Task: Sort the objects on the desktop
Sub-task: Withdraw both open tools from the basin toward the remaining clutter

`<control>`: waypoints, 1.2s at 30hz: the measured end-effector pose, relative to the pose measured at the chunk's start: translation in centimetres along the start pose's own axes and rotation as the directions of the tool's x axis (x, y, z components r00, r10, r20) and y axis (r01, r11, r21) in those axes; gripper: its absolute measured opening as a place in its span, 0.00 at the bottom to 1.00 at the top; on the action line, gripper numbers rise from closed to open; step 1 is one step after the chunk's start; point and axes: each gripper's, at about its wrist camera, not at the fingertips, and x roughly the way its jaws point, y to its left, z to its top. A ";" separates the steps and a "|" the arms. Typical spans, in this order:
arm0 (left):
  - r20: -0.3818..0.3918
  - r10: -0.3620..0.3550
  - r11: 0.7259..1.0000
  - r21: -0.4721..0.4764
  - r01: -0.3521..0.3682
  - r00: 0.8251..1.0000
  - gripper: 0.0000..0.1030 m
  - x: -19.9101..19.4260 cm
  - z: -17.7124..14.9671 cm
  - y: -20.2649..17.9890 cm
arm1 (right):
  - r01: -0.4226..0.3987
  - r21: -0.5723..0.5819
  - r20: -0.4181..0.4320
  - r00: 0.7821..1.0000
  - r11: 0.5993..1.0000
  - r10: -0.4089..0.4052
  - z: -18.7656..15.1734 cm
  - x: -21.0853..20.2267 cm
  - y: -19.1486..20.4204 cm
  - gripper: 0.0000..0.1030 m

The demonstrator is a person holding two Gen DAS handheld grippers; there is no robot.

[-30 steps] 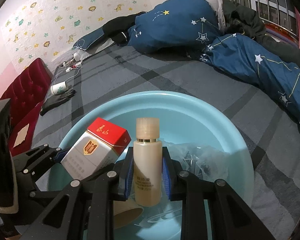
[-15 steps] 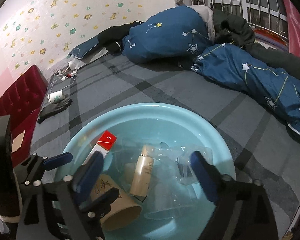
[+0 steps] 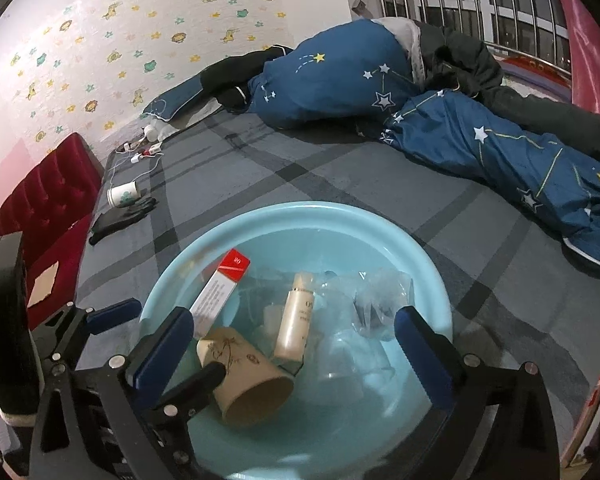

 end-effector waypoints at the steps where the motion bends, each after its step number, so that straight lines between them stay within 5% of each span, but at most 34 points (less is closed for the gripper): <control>1: 0.002 -0.001 1.000 -0.001 0.001 1.000 1.00 -0.4 -0.3 0.0 | 0.005 -0.009 0.003 1.000 1.000 -0.005 -0.2 -0.4 0.2 1.00; 20: 0.030 0.003 1.000 0.000 -0.003 1.000 1.00 -5.9 -7.3 -0.8 | 0.077 -0.111 0.053 0.996 0.991 -0.072 -6.6 -6.2 2.8 1.00; 36: -0.046 -0.023 1.000 -0.006 0.023 0.999 1.00 -4.3 -13.6 -2.2 | 0.122 -0.144 0.066 0.991 0.982 -0.114 -12.3 -5.7 4.0 1.00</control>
